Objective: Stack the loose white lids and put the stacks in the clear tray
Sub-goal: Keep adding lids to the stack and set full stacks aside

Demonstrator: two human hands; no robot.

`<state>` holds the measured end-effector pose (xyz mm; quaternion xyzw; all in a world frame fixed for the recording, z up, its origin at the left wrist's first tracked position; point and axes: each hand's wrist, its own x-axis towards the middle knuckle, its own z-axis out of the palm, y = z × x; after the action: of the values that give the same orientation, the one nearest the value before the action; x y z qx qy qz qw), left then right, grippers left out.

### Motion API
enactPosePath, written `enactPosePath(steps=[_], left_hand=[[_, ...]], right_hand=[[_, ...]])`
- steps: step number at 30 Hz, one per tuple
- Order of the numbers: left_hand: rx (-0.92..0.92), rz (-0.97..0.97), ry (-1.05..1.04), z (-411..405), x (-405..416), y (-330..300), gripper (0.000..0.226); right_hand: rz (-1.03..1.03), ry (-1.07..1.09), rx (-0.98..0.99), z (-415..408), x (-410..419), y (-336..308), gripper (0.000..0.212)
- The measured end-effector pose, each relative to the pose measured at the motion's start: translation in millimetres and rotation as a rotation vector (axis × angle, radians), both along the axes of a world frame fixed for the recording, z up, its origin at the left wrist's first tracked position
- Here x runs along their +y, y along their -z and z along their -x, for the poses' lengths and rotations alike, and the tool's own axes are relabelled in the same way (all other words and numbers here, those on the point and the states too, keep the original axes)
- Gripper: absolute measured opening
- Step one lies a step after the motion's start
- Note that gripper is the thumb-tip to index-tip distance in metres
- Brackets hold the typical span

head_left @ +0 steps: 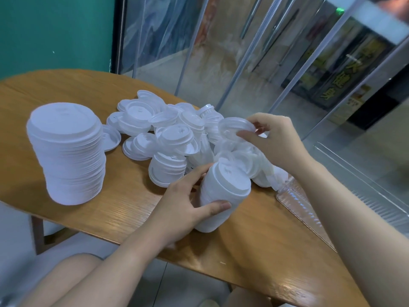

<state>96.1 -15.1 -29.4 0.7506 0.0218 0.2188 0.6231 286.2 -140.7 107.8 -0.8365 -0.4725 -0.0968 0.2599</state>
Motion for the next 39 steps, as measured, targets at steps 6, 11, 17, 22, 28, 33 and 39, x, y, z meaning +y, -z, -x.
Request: enactPosePath(steps=[6,11,17,22,28,33,39], left_hand=[[-0.007,0.004,-0.014,0.4,-1.5,-0.5,0.068],[-0.007,0.021,-0.019,0.5,-3.6,0.7,0.068],[-0.002,0.014,-0.021,0.9,-2.6,2.0,0.067],[0.010,0.021,-0.023,1.5,-3.1,3.2,0.068],[-0.002,0.025,-0.026,0.1,-2.3,2.5,0.071],[-0.013,0.012,-0.023,-0.4,-2.9,4.5,0.073],[-0.070,0.001,-0.092,-3.4,-7.5,-4.3,0.086]], right_hand=[[-0.120,0.008,0.015,39.8,-23.8,-30.3,0.007],[0.007,0.017,0.160,54.8,-40.9,-36.1,0.049],[-0.008,0.006,0.387,61.2,-39.2,-28.8,0.056],[-0.137,-0.059,0.631,64.6,-33.5,-28.4,0.047],[-0.162,0.016,0.663,60.0,-28.1,-16.6,0.036],[-0.154,0.103,0.586,57.7,-27.6,-10.0,0.023],[-0.160,0.119,0.543,58.5,-28.4,-6.5,0.020]])
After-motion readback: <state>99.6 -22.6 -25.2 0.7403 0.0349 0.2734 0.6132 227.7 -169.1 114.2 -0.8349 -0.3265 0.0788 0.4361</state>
